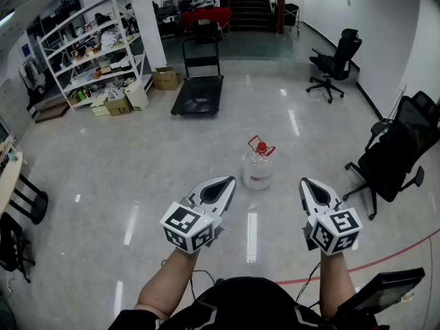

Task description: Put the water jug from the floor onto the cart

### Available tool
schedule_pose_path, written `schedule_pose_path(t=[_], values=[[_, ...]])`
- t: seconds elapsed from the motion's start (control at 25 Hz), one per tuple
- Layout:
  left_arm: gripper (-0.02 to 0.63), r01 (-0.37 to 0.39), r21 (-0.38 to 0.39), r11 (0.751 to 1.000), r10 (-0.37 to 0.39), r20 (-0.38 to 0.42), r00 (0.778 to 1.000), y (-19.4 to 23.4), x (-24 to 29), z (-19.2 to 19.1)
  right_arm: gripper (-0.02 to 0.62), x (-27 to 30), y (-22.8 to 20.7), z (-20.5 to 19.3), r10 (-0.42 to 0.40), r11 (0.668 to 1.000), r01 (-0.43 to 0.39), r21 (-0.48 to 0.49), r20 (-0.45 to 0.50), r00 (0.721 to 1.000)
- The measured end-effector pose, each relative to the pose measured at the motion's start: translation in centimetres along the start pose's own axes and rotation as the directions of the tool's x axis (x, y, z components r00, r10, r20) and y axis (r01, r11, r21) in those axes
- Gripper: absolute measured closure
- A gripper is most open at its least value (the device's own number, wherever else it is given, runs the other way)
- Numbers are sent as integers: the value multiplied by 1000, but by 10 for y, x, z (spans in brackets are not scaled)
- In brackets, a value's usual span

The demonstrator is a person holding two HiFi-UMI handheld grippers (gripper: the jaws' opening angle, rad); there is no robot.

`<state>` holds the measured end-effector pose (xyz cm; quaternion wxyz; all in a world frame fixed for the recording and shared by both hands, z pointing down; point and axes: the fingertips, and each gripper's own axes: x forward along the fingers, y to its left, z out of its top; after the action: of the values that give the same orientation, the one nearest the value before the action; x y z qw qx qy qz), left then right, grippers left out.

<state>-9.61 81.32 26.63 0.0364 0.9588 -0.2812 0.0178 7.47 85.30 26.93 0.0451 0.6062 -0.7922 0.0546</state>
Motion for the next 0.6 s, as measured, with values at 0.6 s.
schedule_pose_path(t=[0.6], values=[[612, -3, -6, 1000, 3, -8, 1000, -8, 20, -1, 594, -2, -18, 5, 6, 1000, -5, -29, 10, 1000]])
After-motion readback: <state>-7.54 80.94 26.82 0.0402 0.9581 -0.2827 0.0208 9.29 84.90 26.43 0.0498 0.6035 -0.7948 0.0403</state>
